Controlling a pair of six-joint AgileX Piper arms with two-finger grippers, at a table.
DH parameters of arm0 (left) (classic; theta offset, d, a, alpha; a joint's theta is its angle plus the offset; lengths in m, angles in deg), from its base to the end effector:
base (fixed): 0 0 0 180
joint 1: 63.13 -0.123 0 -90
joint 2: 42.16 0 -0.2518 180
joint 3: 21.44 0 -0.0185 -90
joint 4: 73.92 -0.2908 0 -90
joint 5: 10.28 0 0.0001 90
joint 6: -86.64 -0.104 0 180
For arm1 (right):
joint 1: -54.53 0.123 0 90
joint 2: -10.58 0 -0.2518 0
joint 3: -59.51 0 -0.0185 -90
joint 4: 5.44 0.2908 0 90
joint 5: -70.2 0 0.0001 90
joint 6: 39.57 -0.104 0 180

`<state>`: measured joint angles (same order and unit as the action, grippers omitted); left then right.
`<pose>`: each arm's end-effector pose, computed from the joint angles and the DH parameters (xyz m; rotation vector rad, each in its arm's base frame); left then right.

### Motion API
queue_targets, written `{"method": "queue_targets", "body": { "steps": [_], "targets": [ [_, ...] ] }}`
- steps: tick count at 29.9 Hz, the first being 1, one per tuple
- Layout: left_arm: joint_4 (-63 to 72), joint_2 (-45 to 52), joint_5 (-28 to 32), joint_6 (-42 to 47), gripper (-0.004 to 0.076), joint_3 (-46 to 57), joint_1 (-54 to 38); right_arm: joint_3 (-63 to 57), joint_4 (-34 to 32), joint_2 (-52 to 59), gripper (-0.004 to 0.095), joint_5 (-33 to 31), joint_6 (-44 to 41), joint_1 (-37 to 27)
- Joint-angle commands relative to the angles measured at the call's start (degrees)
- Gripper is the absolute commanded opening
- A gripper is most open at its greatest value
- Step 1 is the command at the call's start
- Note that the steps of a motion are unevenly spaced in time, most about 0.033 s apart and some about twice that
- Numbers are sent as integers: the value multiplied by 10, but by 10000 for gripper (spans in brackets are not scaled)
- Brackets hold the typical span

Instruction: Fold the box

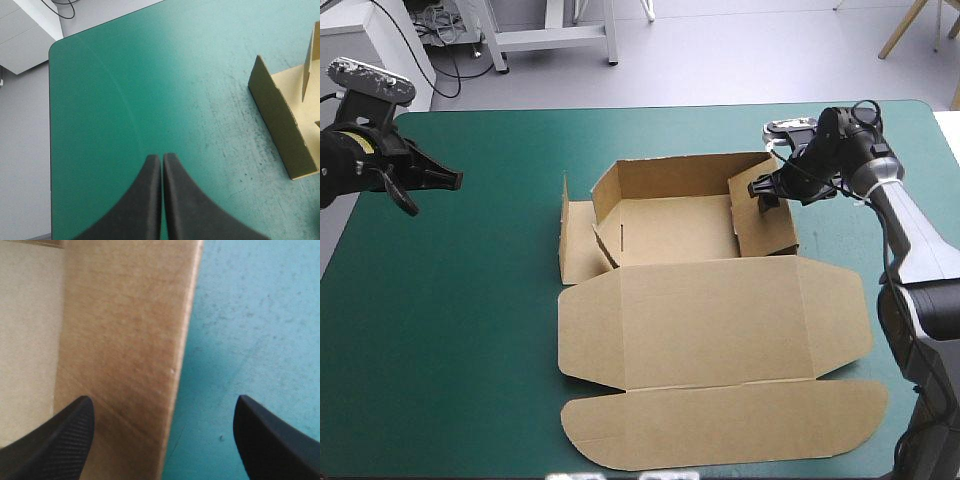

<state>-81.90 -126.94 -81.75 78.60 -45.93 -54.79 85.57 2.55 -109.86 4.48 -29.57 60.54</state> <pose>0.2964 -0.0296 0.4654 0.3100 2.2740 0.1719 0.4504 0.0607 0.2394 -0.3394 2.7644 0.1742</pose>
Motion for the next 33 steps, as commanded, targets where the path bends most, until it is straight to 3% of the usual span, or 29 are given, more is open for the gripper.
{"method": "queue_targets", "body": {
  "steps": [1,6,8,10,16,25,28,33],
  "targets": [
    [-2,14,-6,7,-5,-11,-2,15,5,11,711,16,5,0],
    [-5,14,-5,7,-5,-11,-2,16,5,-3,702,20,8,0],
    [-5,14,-5,7,-7,-11,-2,16,5,-3,641,24,8,0],
    [-5,14,-5,7,-10,-11,-2,16,5,-3,506,24,8,0],
    [-5,14,-5,7,-10,-11,-2,16,5,-3,-19,27,8,0],
    [-53,14,-11,38,-10,-11,-2,19,31,21,-19,11,21,-21],
    [-82,14,-27,51,-6,-11,-2,20,70,45,-19,-30,70,-47],
    [-68,14,-27,52,13,-10,-25,17,104,103,-20,-33,87,-107]
  ]
}}
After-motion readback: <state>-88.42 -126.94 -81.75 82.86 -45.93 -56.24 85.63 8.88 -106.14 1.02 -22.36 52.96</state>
